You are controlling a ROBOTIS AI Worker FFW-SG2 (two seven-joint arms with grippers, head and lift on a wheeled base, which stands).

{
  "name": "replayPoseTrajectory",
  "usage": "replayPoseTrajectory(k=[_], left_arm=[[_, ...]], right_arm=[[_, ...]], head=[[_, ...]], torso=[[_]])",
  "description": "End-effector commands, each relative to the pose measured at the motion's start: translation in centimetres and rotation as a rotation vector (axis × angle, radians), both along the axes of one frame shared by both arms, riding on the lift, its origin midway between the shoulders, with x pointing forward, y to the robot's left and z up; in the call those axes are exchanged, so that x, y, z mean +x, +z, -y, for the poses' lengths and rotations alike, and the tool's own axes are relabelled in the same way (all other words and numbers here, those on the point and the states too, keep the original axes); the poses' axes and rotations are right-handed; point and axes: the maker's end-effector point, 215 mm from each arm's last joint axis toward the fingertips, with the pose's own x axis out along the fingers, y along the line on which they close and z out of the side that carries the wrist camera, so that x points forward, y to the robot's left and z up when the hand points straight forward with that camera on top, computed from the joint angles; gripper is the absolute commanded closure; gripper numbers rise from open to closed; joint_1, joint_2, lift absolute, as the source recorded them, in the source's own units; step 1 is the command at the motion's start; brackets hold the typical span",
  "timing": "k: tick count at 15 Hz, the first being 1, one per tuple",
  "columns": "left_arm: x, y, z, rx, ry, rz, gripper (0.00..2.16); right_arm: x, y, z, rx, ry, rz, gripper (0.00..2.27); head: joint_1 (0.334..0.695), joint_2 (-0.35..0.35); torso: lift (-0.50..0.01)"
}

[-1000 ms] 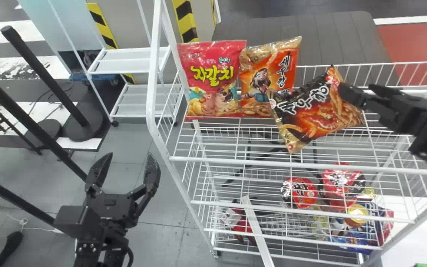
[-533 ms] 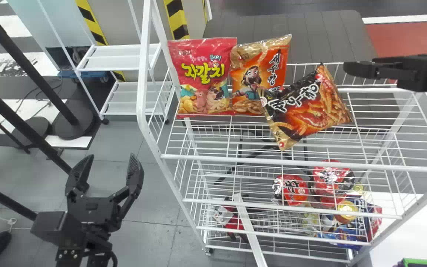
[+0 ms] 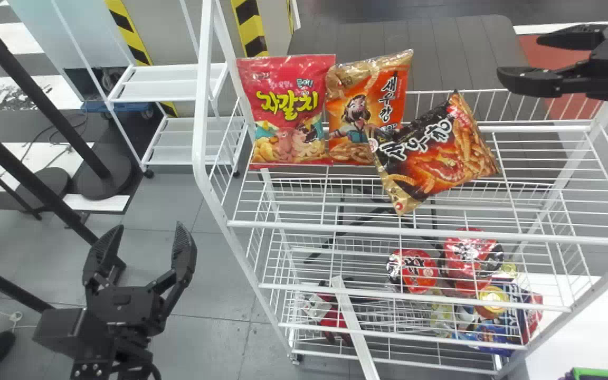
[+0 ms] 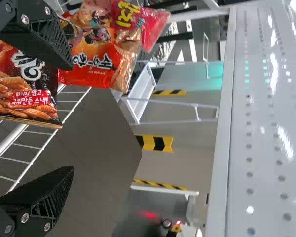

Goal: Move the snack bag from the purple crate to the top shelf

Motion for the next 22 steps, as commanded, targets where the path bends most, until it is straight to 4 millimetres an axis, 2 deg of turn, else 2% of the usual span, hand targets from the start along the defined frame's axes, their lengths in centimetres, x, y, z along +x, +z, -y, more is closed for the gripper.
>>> replayPoseTrajectory(k=[1,3,4,5,7,9,10,11,19,22], left_arm=[[-0.1,0.1,0.0,0.002,0.001,0.000,0.13],[-0.2,0.0,-0.3,0.005,0.005,-0.003,0.13],[-0.2,-0.1,-0.4,0.006,0.007,-0.006,0.13],[-0.2,-0.1,-0.4,0.006,0.009,-0.006,0.13],[-0.2,0.0,-0.5,0.006,0.010,-0.003,0.13],[-0.1,-0.1,-0.5,0.004,0.011,-0.003,0.13],[-0.1,0.0,-0.4,0.002,0.013,-0.001,0.13],[-0.2,-0.1,-0.4,0.002,0.013,-0.003,0.13],[-0.6,-0.7,-0.8,0.004,0.028,-0.012,0.13],[-0.6,-0.8,-0.7,0.004,0.029,-0.014,0.13]], right_arm=[[-0.4,0.6,-0.1,-0.117,0.072,0.089,0.08],[-1.2,-0.5,0.3,-0.178,0.101,0.085,0.07],[-1.3,-0.1,0.4,-0.240,0.130,0.148,0.08],[-1.8,0.7,-0.4,-0.307,0.188,0.239,0.08],[-3.3,0.7,-2.0,-0.364,0.293,0.310,0.08],[-4.0,-0.3,-2.5,-0.440,0.335,0.355,0.05],[-4.4,-1.5,-3.0,-0.496,0.370,0.369,0.02],[-4.7,-2.1,-2.6,-0.541,0.394,0.380,0.00],[-3.4,-8.7,-1.3,-0.817,0.513,0.339,0.00],[-2.8,-9.5,-0.5,-0.880,0.537,0.335,0.00]], head=[[0.695,0.169],[0.695,0.175],[0.695,0.175],[0.695,0.175],[0.695,0.179],[0.695,0.199],[0.695,0.205],[0.695,0.209],[0.695,0.208],[0.695,0.200]], torso=[[0.003],[0.003],[0.003],[0.003],[0.003],[0.003],[0.003],[0.003],[0.003],[0.003]])
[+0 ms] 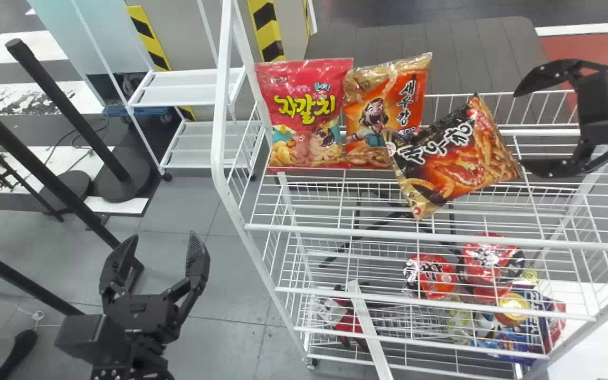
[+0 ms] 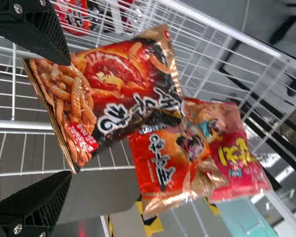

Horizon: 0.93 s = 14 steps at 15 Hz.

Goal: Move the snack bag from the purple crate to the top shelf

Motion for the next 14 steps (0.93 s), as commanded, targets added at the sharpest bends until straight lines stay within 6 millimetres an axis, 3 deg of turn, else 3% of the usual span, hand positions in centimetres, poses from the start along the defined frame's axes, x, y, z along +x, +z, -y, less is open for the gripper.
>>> replayPoseTrajectory(k=[1,6,10,14], left_arm=[[0.0,0.0,0.0,0.000,0.001,-0.001,0.13],[0.0,0.0,-0.1,0.000,0.003,0.006,0.13],[-0.1,0.0,-0.2,0.002,0.006,0.011,0.13],[-0.2,0.1,-0.3,0.002,0.006,0.019,0.13]], right_arm=[[0.6,-1.2,0.6,-0.060,0.005,-0.010,0.00],[0.0,-5.1,0.1,-0.193,0.056,-0.087,0.00],[-0.7,-6.0,-2.0,-0.179,0.089,-0.092,0.01],[0.2,-5.3,-3.6,-0.160,0.110,-0.046,0.01]], head=[[0.695,0.197],[0.695,0.190],[0.695,0.203],[0.695,0.226]], torso=[[0.003],[0.003],[0.003],[0.003]])
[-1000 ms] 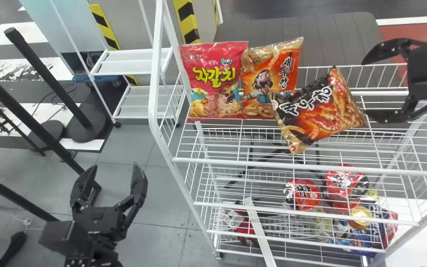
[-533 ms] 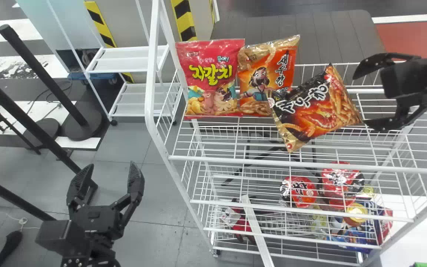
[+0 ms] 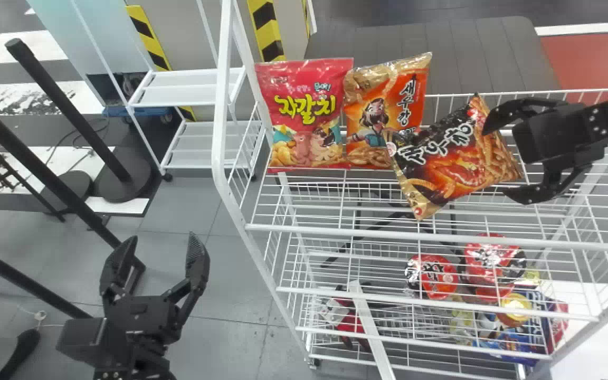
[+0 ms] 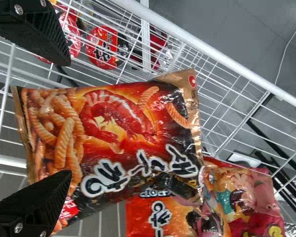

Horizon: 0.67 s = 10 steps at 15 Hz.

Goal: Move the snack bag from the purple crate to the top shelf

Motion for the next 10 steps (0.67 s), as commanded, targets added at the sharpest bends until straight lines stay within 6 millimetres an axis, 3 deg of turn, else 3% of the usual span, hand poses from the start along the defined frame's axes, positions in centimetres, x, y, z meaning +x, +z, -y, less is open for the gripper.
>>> replayPoseTrajectory(k=[1,4,7,10], left_arm=[[0.0,-0.1,0.0,-0.001,0.000,0.000,0.13],[0.0,0.0,0.1,-0.001,-0.001,0.003,0.13],[-0.1,0.0,0.0,-0.002,0.000,0.006,0.13],[-0.2,0.0,0.0,-0.003,0.001,0.009,0.13]], right_arm=[[0.8,0.5,-0.8,0.013,0.005,0.030,0.01],[2.5,1.1,-0.8,0.000,-0.010,0.068,0.01],[3.6,0.2,0.3,-0.042,-0.031,0.084,0.01],[3.1,-1.2,-0.5,-0.065,-0.008,0.087,0.01]], head=[[0.695,0.231],[0.695,0.241],[0.695,0.234],[0.695,0.225]], torso=[[0.003],[0.003],[0.003],[0.003]])
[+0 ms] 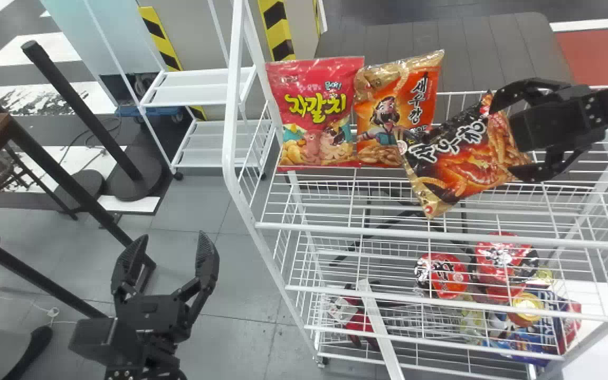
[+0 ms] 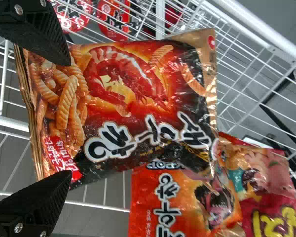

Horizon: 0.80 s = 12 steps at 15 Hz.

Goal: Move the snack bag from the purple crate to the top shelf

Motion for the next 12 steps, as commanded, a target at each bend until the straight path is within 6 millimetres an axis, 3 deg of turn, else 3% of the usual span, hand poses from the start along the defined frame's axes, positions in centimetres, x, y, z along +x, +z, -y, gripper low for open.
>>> replayPoseTrajectory(k=[1,3,12], left_arm=[[0.0,0.2,0.0,0.000,0.000,0.005,0.13],[0.0,0.2,0.0,0.000,0.000,0.005,0.13],[0.0,0.2,-0.1,-0.001,0.001,0.009,0.13]], right_arm=[[-0.4,-1.0,-0.8,-0.016,0.012,0.003,0.01],[0.0,-1.9,-1.0,-0.041,0.007,0.031,0.01],[2.3,-1.5,0.6,0.007,-0.149,0.058,0.09]], head=[[0.695,0.227],[0.695,0.234],[0.695,0.220]], torso=[[0.003],[0.003],[0.003]])
